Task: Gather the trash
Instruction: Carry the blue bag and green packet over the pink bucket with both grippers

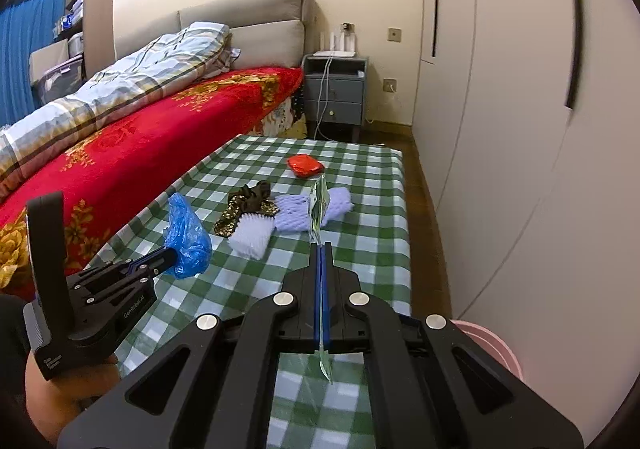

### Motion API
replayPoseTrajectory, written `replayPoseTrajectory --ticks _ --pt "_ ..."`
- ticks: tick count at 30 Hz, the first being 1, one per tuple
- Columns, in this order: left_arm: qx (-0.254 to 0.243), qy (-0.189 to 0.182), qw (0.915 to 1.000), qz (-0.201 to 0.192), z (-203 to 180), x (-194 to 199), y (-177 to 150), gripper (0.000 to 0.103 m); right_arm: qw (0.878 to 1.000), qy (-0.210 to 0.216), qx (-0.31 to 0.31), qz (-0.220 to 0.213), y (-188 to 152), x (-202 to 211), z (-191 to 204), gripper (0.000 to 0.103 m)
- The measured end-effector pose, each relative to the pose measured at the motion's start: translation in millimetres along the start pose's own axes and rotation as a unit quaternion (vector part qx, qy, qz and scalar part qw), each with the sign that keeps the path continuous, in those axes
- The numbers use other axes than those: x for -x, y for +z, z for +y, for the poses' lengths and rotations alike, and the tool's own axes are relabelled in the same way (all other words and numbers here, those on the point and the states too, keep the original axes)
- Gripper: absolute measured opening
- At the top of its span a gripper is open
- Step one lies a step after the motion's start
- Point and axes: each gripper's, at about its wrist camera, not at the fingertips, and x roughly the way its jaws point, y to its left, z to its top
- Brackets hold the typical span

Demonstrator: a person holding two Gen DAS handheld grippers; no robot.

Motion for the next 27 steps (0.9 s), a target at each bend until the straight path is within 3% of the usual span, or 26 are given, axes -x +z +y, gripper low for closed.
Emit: replayPoseTrajectory --ticks 9,27 --pt "-0.036 -0.024 0.9990 0.007 -27.7 4.7 -13.0 0.003 0.998 -0.027 -0.049 -0.001 -33.3 26.5 -36.0 0.000" --pt "-0.076 -0.084 0.9934 0.018 -78.1 3.6 -30.4 0.003 0.990 -0.094 -0.104 0.009 -40.2 29.0 -83.4 0.000"
